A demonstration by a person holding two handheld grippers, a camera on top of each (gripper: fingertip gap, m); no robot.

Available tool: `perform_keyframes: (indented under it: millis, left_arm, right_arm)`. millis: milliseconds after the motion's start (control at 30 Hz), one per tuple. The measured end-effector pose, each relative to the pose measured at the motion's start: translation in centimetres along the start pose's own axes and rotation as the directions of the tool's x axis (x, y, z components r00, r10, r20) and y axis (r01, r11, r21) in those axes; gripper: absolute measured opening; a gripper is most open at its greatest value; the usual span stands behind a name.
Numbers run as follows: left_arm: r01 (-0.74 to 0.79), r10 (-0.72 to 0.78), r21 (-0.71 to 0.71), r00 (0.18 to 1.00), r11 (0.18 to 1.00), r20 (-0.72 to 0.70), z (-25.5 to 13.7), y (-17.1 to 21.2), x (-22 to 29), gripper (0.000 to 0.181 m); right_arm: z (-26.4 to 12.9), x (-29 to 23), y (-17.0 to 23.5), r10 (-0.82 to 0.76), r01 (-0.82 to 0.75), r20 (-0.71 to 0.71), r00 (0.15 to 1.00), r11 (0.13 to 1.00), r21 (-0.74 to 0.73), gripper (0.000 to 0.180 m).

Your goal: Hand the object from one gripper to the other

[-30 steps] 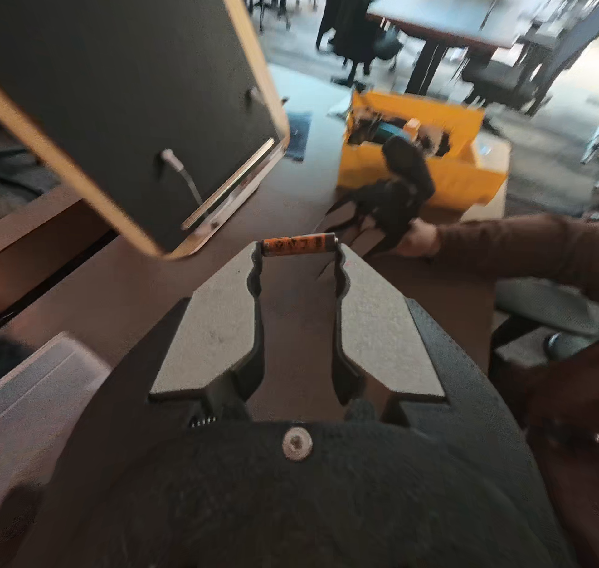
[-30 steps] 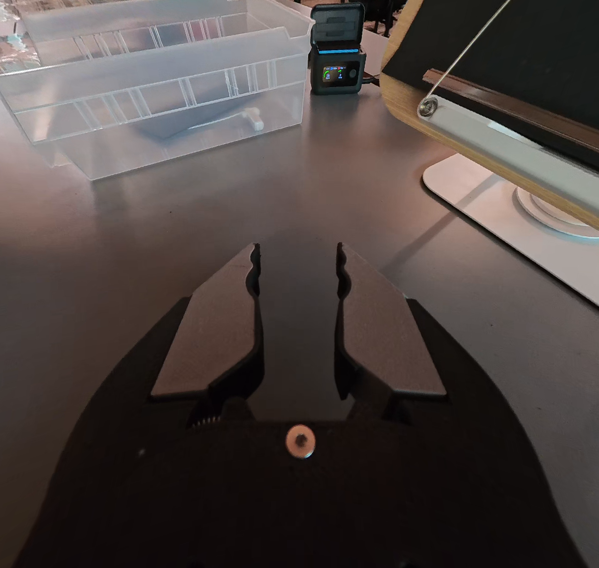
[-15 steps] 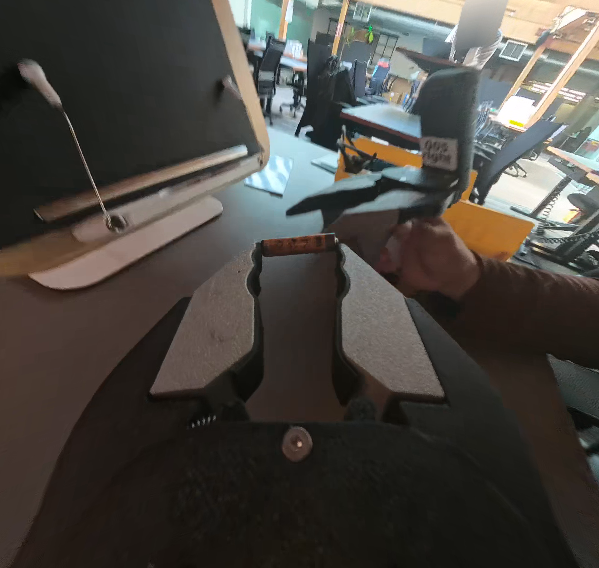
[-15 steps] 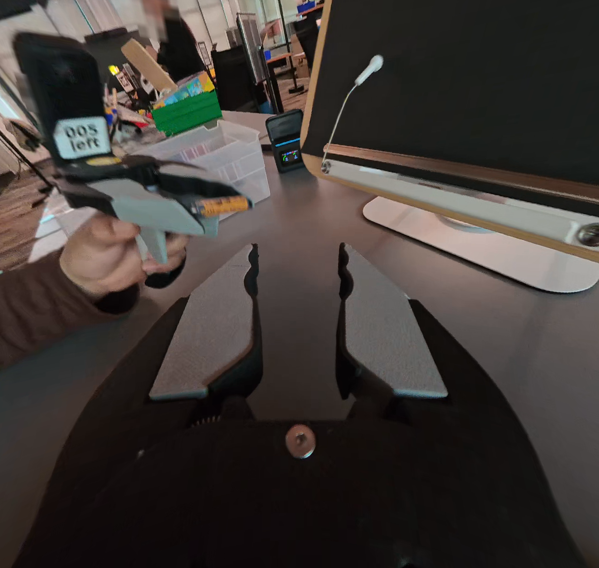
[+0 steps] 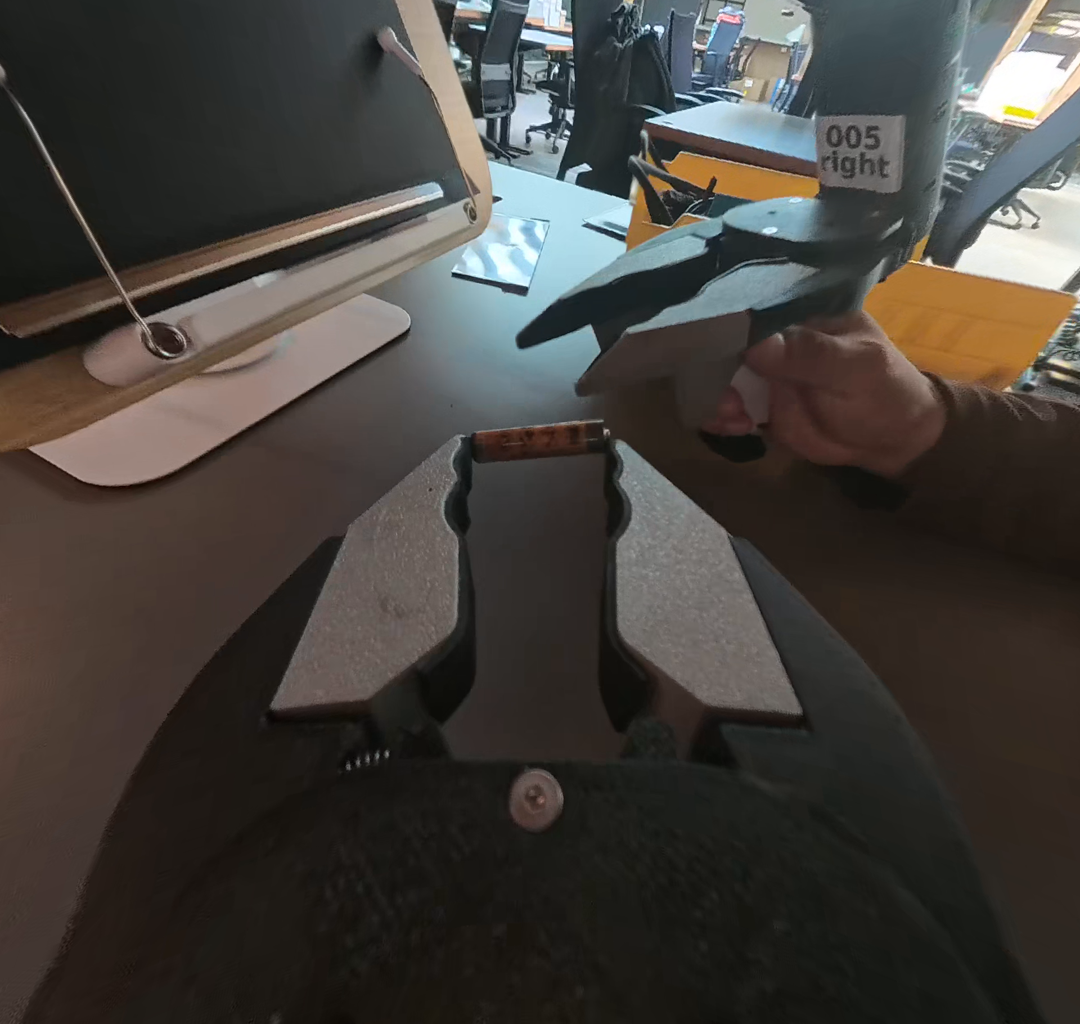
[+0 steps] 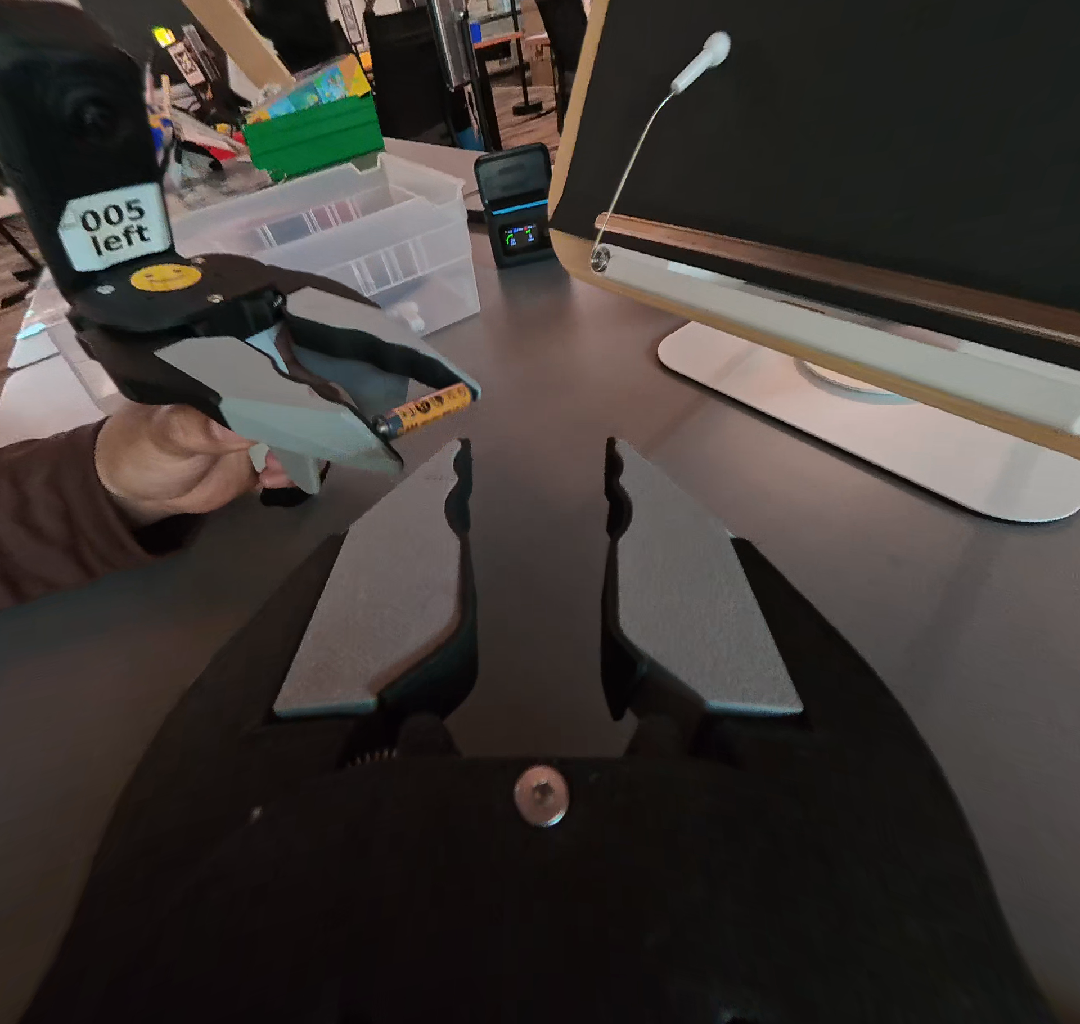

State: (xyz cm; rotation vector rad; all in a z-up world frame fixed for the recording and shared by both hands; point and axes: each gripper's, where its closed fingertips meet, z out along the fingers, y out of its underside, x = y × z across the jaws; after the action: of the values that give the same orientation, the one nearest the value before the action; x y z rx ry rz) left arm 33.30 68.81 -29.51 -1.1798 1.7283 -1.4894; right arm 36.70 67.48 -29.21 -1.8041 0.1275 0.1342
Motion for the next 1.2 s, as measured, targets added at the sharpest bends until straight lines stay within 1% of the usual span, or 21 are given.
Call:
perform_keyframes:
  millis: [233, 367, 433, 533, 600, 700, 833, 867, 933, 1033, 1133, 1167, 1200]
  left_arm:
    - [0.007, -0.008, 0.053, 1.0, 0.999, 0.029, -0.4, -0.8, -0.4, 0.042]
    - [-0.01, 0.008, 0.149, 1.0, 0.989, 0.015, -1.2, -2.6, 0.1, 0.042]
    - [-0.055, 0.049, 0.173, 0.998, 0.983, 0.036, -1.7, -3.2, 0.0, 0.042]
    - [-0.205, 0.191, 0.145, 0.976, 0.968, 0.105, -2.4, -3.2, -0.6, 0.042]
    - [-0.279, 0.266, 0.107, 0.957, 0.954, 0.119, -2.6, -2.7, -0.7, 0.042]
    - [-0.406, 0.398, 0.02, 0.904, 0.914, 0.153, -2.9, -1.5, -0.6, 0.042]
    - [-0.571, 0.572, -0.074, 0.792, 0.818, 0.214, -3.2, -1.1, -0.4, 0.042]
    - [-0.598, 0.601, -0.085, 0.77, 0.797, 0.215, -3.0, -1.0, -0.1, 0.042]
    - [-0.633, 0.639, -0.1, 0.746, 0.768, 0.185, -2.4, -0.6, 0.9, 0.042]
    - [-0.662, 0.671, -0.109, 0.726, 0.741, 0.15, -1.7, 0.0, 2.1, 0.042]
    - [-0.679, 0.687, -0.107, 0.713, 0.726, 0.138, -1.4, 0.1, 2.7, 0.042]
    - [-0.681, 0.69, -0.108, 0.712, 0.724, 0.133, -1.3, 0.2, 2.8, 0.042]
    - [-0.684, 0.693, -0.111, 0.709, 0.721, 0.131, -1.3, 0.3, 2.9, 0.042]
  right_arm:
    - [-0.2, 0.4, 0.2, 0.031, -0.031, -0.004, 1.0, 0.999, 0.009, 0.042]
    - [-0.5, 0.3, -0.3, 0.025, -0.025, 0.005, 1.0, 0.999, 0.028, 0.041]
    - [-0.5, -0.1, -0.3, 0.023, -0.024, 0.032, 0.999, 0.999, 0.027, 0.038]
    - [-0.6, -0.3, -0.5, 0.009, -0.01, 0.041, 0.999, 1.0, 0.026, 0.039]
    - [-0.7, -1.0, -0.8, 0.023, -0.026, 0.084, 0.996, 0.999, 0.035, 0.044]
    - [-0.7, -2.8, -1.1, 0.085, -0.096, 0.218, 0.972, 0.995, 0.039, 0.045]
    - [-0.4, -6.0, -0.9, 0.157, -0.17, 0.407, 0.9, 0.986, -0.006, 0.045]
    - [-0.3, -6.6, -0.9, 0.17, -0.182, 0.435, 0.884, 0.983, -0.014, 0.044]
    - [0.1, -6.8, -0.8, 0.196, -0.204, 0.422, 0.885, 0.979, -0.026, 0.043]
    - [0.3, -7.3, -0.6, 0.251, -0.254, 0.451, 0.856, 0.966, -0.055, 0.042]
    - [0.9, -6.7, 0.6, 0.282, -0.262, 0.418, 0.863, 0.959, -0.106, 0.042]
    - [1.0, -6.7, 0.6, 0.288, -0.268, 0.422, 0.86, 0.957, -0.107, 0.039]
    - [0.9, -6.9, 0.6, 0.301, -0.281, 0.436, 0.848, 0.953, -0.111, 0.033]
